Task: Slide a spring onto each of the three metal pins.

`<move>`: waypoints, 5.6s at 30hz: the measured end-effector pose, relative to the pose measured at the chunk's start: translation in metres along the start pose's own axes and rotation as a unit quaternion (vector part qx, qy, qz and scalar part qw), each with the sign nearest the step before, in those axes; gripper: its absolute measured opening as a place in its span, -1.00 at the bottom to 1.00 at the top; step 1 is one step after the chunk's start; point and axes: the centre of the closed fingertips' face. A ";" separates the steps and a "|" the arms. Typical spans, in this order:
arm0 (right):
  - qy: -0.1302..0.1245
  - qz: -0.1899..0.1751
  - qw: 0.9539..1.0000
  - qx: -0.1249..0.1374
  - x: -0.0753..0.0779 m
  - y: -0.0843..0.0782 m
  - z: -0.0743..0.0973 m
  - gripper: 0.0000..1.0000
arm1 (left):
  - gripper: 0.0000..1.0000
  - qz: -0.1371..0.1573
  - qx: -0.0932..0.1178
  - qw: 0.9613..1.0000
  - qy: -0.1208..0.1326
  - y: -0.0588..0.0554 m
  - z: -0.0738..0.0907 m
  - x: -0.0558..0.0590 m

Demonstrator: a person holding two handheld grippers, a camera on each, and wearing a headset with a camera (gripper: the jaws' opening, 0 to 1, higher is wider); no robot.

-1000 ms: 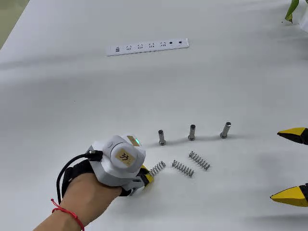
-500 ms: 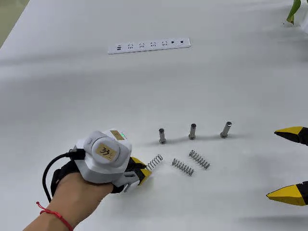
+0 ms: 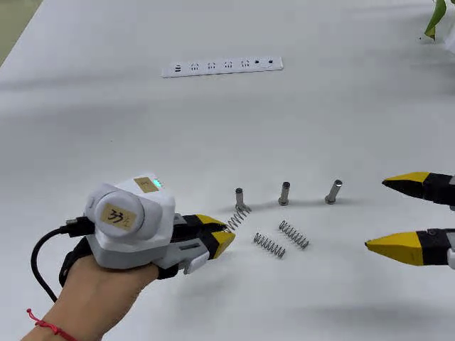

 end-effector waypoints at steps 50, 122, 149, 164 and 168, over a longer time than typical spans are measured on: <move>0.032 -0.139 0.983 0.117 -0.048 0.082 -0.050 -0.77 | -0.78 -0.012 0.161 0.983 -0.091 0.101 0.006 0.066; 0.281 0.386 0.802 -0.358 -0.071 0.027 -0.040 -0.67 | -0.80 -0.116 0.104 0.978 -0.137 0.080 -0.006 0.086; 0.291 0.398 0.782 -0.382 -0.068 0.020 -0.037 -0.76 | -0.79 -0.131 0.095 0.977 -0.140 0.074 -0.007 0.088; 0.287 0.395 0.783 -0.384 -0.076 0.019 -0.041 -0.77 | -0.73 -0.123 0.103 0.978 -0.134 0.072 -0.006 0.085; 0.285 0.396 0.784 -0.383 -0.077 0.020 -0.042 -0.77 | -0.65 -0.119 0.103 0.980 -0.125 0.071 -0.004 0.080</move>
Point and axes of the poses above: the centre of the closed fingertips' face, and the gripper's own axes: z roughly backward along the fingers, x roughly to its right, y roughly out of its top, and after that the axes turned 3 degrees about -y, right-handed
